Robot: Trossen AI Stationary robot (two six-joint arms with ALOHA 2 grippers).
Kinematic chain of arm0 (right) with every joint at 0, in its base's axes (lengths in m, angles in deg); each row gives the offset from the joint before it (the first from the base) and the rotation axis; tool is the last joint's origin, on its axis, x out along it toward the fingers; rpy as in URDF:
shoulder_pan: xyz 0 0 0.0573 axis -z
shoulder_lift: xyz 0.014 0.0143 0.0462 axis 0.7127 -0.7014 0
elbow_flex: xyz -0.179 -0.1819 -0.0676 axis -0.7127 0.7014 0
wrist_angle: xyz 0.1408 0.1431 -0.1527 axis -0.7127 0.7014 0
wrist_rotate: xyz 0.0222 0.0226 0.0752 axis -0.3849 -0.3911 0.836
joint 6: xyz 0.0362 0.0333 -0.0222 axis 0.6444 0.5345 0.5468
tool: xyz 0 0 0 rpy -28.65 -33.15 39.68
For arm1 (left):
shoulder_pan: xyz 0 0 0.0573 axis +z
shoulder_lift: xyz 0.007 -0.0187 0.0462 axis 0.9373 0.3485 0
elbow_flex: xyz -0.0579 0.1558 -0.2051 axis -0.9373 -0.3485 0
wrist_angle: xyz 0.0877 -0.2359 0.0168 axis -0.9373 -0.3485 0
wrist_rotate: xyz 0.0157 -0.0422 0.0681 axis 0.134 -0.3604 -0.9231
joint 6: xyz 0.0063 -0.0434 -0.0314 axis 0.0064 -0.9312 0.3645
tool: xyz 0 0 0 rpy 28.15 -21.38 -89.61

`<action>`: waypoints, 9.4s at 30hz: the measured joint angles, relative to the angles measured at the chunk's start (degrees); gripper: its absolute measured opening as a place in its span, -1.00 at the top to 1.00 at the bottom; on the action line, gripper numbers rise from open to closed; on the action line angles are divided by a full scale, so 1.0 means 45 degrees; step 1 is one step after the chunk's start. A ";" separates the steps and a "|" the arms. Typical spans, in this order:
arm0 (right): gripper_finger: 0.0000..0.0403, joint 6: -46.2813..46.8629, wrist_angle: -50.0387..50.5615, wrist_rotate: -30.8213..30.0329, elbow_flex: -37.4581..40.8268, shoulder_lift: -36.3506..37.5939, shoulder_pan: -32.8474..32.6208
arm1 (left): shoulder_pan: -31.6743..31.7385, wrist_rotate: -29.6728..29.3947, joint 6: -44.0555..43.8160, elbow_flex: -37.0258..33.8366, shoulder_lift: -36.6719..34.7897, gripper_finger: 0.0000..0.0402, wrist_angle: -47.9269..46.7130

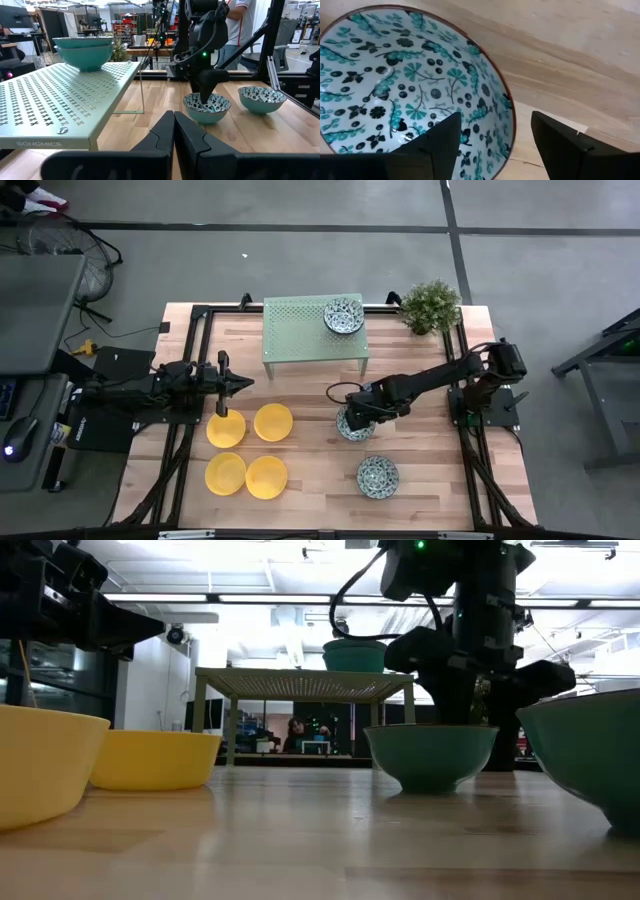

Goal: Pick & Place Mini bowls
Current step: Stack the blue patterned bowl on top of the other blue patterned bowl on the shelf

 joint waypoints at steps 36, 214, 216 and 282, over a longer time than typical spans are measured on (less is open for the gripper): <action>0.84 -0.0931 -0.0031 0.0234 -0.0027 -0.0532 0.0290 | -0.0002 0.0000 0.0002 0.0000 -0.0005 0.97 0.0001; -0.10 -0.8360 0.2561 0.2504 -0.7737 0.0676 0.9897 | 0.0002 0.0000 -0.0003 0.0000 0.0000 0.97 0.0000; -0.13 -0.8398 0.2559 0.2499 -0.7737 0.0786 0.9937 | 0.0001 0.0000 0.0001 0.0000 0.0000 0.97 0.0000; 1.00 -1.5810 -1.1519 -0.5273 0.2346 0.4738 0.6191 | -0.0003 0.0000 -0.0003 0.0000 0.0000 0.97 0.0000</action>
